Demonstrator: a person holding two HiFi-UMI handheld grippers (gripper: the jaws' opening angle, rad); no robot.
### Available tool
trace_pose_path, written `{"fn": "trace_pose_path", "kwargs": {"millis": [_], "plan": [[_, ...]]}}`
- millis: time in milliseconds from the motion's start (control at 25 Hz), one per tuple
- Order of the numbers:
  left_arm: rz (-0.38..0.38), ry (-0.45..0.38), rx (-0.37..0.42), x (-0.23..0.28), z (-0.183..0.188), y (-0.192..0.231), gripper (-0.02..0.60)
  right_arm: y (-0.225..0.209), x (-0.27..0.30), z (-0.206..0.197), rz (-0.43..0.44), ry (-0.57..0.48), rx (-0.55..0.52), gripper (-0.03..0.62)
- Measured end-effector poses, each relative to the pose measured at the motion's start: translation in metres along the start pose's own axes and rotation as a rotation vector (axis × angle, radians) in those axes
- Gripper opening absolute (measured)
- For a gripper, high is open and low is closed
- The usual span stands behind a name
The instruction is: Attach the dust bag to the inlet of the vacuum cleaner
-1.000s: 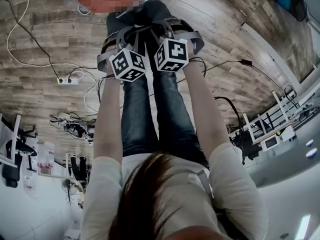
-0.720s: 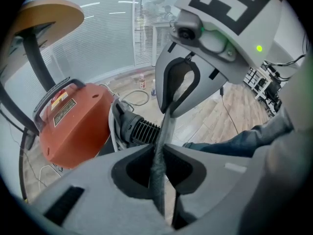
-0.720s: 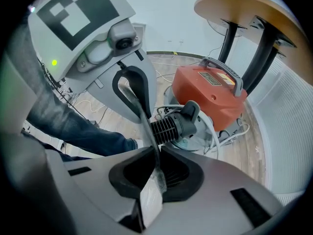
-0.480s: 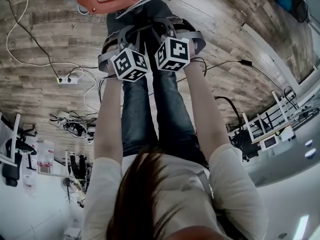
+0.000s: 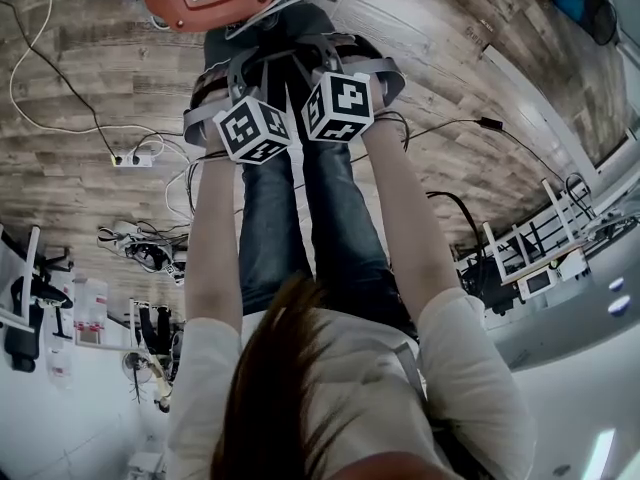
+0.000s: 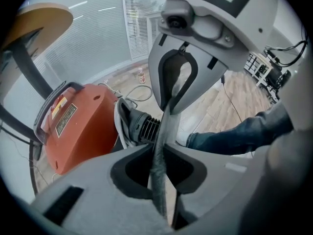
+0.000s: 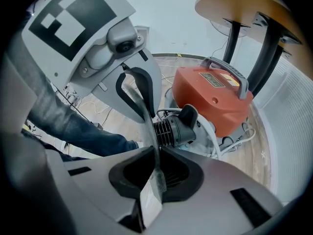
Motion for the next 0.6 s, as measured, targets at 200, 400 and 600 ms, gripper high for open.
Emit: {"fn": "trace_pose_path", "kwargs": {"millis": [200,400,600], "plan": [[-0.061,0.004,0.017,0.003,0.000,0.013,0.074,-0.004,0.003,-0.001,0.020,-0.014,0.029,0.043],[-0.101,-0.029,-0.084,0.003,-0.001,0.020,0.084,-0.005,0.004,-0.001,0.015,-0.009,0.084,0.044],[-0.102,-0.058,-0.148,0.005,-0.002,0.019,0.081,-0.008,0.006,-0.001,0.027,0.000,0.072,0.044]]}}
Point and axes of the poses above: the fingertips, and each gripper's own axes: x forward along the fingers, y to its left, z out of its top, the point moved 7 cm from there along -x, backward along the fingers, and after that the axes turned 11 degrees about -z, right-handed, at the moved point
